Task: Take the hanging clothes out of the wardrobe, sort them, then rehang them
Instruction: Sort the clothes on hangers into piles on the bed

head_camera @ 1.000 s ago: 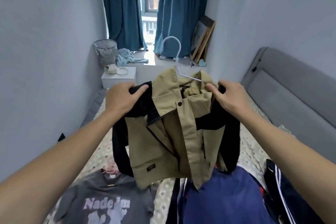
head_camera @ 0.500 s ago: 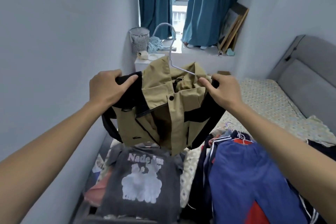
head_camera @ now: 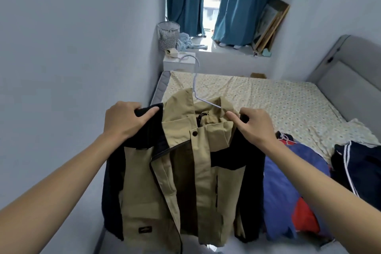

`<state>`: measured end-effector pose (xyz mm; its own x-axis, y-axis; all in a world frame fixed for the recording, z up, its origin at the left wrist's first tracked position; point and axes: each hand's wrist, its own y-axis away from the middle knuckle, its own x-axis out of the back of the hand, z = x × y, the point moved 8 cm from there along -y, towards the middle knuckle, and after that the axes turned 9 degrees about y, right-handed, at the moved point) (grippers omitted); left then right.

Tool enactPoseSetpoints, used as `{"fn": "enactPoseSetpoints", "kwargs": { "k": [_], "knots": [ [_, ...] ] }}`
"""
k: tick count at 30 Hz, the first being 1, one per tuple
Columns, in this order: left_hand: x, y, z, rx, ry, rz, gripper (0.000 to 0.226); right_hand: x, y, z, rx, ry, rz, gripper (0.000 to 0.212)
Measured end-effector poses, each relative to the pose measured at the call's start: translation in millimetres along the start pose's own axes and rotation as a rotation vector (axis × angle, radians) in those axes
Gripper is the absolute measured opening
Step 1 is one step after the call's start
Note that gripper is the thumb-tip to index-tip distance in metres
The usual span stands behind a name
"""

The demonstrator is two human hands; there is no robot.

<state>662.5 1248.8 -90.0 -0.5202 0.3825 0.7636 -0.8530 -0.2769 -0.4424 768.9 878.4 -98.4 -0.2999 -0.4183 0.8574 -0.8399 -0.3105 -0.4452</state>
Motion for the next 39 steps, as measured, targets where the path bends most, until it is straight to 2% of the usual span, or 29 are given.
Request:
{"fn": "enactPoseSetpoints", "kwargs": {
  "k": [9,13,19,24,29,33,39],
  "knots": [
    [-97,28,-82,0.11,-0.012,-0.192,0.079,-115,39,20,-0.11,0.057,-0.207,0.071],
    [-154,18,-119,0.167,-0.054,-0.281,0.075,-186,29,40,-0.119,-0.026,-0.307,0.059],
    [-246,-32,-163,0.186,-0.141,-0.482,0.076,-296,-7,83,-0.172,-0.015,-0.508,0.065],
    [-320,-79,-196,0.238,-0.148,-0.564,0.072,-366,-53,116,-0.254,-0.067,-0.653,0.054],
    [-397,-130,-236,0.274,-0.099,-0.59,0.052,-433,-101,152,-0.375,-0.079,-0.734,0.038],
    [-430,-148,-251,0.313,-0.079,-0.598,0.028,-463,-128,158,-0.383,-0.04,-0.782,0.047],
    [-460,-143,-225,0.252,-0.069,-0.675,0.036,-448,-126,173,-0.331,0.006,-0.801,0.053]
  ]
}}
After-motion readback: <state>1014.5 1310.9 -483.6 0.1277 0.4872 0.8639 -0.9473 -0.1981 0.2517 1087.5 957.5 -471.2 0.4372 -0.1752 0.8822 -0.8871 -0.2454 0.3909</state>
